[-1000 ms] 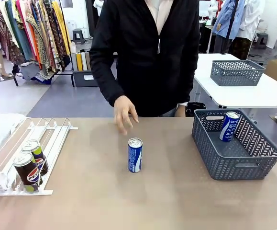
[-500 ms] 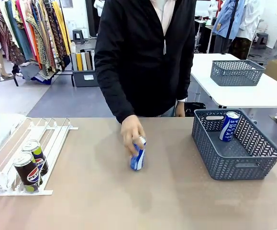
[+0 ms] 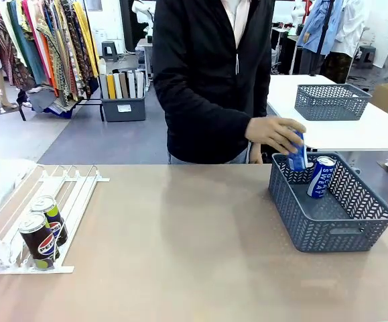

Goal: Retrieve and store the cans from the dispenser.
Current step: Pick up one can from the Automatic Can Dispenser and place it in the middle of the table.

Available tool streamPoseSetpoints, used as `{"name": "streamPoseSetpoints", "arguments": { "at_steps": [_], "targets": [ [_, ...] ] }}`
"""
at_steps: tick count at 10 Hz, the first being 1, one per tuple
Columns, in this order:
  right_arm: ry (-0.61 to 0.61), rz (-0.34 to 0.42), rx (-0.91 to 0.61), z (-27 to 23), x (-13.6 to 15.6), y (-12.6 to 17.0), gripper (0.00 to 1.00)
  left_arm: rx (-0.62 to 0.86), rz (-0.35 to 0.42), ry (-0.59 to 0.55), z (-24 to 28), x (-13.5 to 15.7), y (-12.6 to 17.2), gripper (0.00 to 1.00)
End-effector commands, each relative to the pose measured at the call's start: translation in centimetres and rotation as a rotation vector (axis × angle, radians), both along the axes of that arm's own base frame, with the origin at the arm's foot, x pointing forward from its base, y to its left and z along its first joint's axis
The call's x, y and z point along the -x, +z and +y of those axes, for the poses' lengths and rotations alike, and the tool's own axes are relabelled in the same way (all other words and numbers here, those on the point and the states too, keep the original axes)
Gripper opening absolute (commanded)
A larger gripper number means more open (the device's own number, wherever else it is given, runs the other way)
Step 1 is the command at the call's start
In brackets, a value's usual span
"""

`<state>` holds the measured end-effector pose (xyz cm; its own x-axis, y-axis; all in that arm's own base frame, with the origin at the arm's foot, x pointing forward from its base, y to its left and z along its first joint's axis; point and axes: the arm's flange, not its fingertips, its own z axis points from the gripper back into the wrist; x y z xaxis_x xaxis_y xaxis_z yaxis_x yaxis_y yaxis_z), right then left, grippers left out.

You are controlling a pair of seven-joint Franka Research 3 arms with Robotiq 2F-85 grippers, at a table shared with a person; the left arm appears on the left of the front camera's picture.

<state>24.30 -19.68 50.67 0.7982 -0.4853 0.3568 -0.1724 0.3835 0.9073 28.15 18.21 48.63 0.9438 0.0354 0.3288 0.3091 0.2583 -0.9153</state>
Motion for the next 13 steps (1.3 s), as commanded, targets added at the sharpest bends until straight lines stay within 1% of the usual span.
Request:
{"name": "streamPoseSetpoints", "arguments": {
  "at_steps": [1, 5, 6, 7, 8, 9, 10, 11, 12, 13],
  "targets": [
    [-0.002, -0.037, -0.005, 0.0, -0.3, 0.2, 1.00, 0.015, -0.004, 0.007, -0.3, 0.1, -0.1, 1.00],
    [-0.002, -0.037, -0.005, 0.0, -0.3, 0.2, 1.00, 0.003, 0.004, 0.000, 0.0, 0.0, -0.2, 1.00],
    [-0.002, -0.037, -0.005, 0.0, -0.3, 0.2, 1.00, -0.228, 0.154, -0.085, -2.8, -0.6, 1.7, 1.00],
    [-0.002, -0.037, -0.005, 0.0, -0.3, 0.2, 1.00, -0.408, 0.267, -0.151, -5.9, -0.8, 2.9, 1.00],
    [-0.002, -0.037, -0.005, 0.0, -0.3, 0.2, 1.00, -0.593, 0.368, -0.162, -9.0, -0.8, 3.4, 1.00],
    [-0.002, -0.037, -0.005, 0.0, -0.3, 0.2, 1.00, -0.772, 0.456, -0.153, -12.0, -1.9, 3.3, 1.00],
    [-0.002, -0.037, -0.005, 0.0, -0.3, 0.2, 1.00, -0.925, 0.561, -0.068, -14.4, -3.4, 3.2, 1.00],
    [-0.002, -0.037, -0.005, 0.0, -0.3, 0.2, 1.00, -1.012, 0.617, 0.022, -16.7, -5.2, 3.2, 1.00],
    [-0.002, -0.037, -0.005, 0.0, -0.3, 0.2, 1.00, -1.036, 0.611, 0.120, -17.5, -6.2, 3.0, 1.00],
    [-0.002, -0.037, -0.005, 0.0, -0.3, 0.2, 1.00, -1.122, 0.617, 0.244, -18.7, -7.1, 2.3, 1.00]
  ]
}}
